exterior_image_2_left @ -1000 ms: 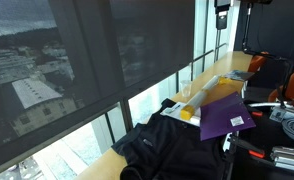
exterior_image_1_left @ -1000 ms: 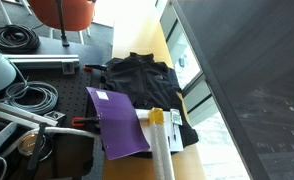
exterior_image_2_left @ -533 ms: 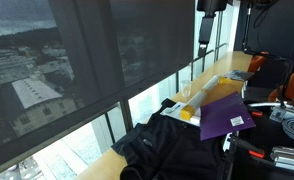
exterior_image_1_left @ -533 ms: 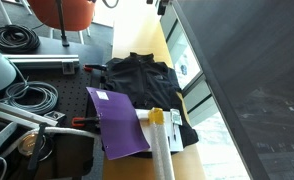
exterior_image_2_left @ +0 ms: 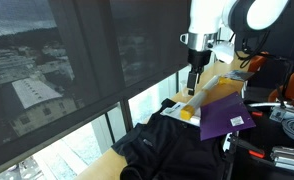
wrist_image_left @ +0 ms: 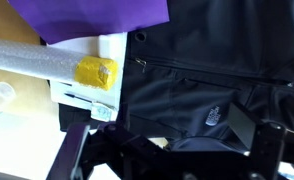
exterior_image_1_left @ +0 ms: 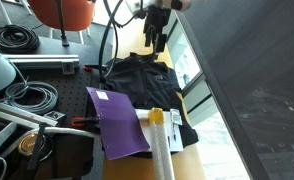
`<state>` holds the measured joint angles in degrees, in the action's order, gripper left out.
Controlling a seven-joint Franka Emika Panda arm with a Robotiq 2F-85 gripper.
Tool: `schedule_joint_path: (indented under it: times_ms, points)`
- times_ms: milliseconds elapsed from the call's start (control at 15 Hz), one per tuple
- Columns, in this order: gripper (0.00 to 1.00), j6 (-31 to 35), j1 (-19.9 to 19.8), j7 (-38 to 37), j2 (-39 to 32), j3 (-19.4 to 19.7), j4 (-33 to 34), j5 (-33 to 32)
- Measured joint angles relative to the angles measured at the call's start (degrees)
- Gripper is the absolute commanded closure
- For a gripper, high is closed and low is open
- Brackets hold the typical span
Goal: Close the zip on the black jacket.
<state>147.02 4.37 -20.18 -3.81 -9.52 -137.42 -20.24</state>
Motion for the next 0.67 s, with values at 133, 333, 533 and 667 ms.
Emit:
schedule_joint_path:
  times_ms: [133,333,533,667]
  points:
    - [0.0,1.5,0.12,-0.4,-4.87,1.92,2.28,-0.75]
    - [0.0,4.69,1.02,-0.03,-11.59,4.93,5.55,-1.0]
    - [0.0,8.5,2.36,2.22,-18.07,7.36,8.13,-0.98]
    - [0.0,10.17,3.29,3.4,-21.91,8.56,9.85,-0.9]
